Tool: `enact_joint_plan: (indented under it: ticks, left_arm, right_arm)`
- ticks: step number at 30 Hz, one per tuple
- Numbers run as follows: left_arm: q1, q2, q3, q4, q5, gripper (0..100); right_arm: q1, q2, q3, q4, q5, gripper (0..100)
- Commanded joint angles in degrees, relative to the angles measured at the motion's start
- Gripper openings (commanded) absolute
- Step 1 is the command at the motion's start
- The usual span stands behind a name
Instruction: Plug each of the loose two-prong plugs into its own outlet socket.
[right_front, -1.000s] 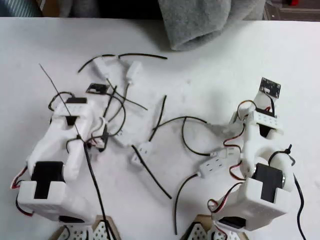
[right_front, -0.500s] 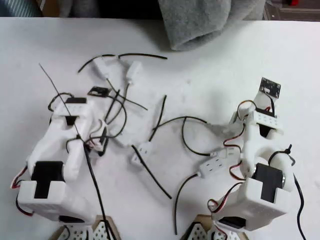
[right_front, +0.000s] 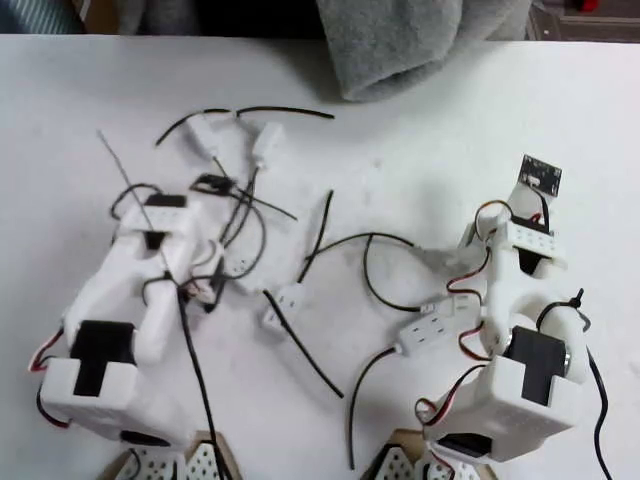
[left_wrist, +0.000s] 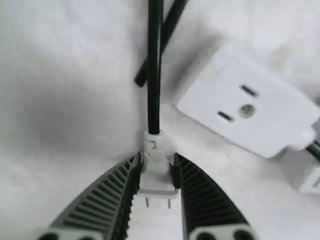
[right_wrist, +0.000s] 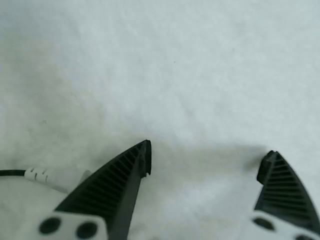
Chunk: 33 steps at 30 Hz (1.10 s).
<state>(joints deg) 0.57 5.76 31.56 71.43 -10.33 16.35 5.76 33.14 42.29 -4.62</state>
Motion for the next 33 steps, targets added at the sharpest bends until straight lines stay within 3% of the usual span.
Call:
enact_joint_plan:
  ticks: [1,5,18,25,29,31,33]
  left_arm:
    - [6.29,-4.62,-4.75,3.43,-0.88,2]
    - [9.01,-13.32,-9.41,5.63,-0.88,2]
    - [8.57,-37.49,-16.26,5.89,-0.26,2]
    - [6.73,-43.21,-16.35,14.42,-0.35,2]
    - [4.44,-43.56,-16.35,14.51,0.09,2]
    - [3.38,-43.47,-16.26,12.92,5.63,2]
    - [1.54,-43.56,-16.26,10.46,17.85,2]
  right_arm:
    - [-0.40,-2.42,-0.18,-0.66,0.53,34.1]
    - [-0.31,-2.42,-0.18,-0.66,0.62,34.1]
    - [-0.40,-2.42,-0.18,-0.75,0.62,34.1]
    - [-0.40,-2.42,-0.18,-0.75,0.62,34.1]
    - [-0.40,-2.42,-0.18,-0.75,0.62,34.1]
    - [-0.40,-2.42,-0.18,-0.75,0.62,34.1]
    - [-0.40,-2.42,-0.18,-0.75,0.62,34.1]
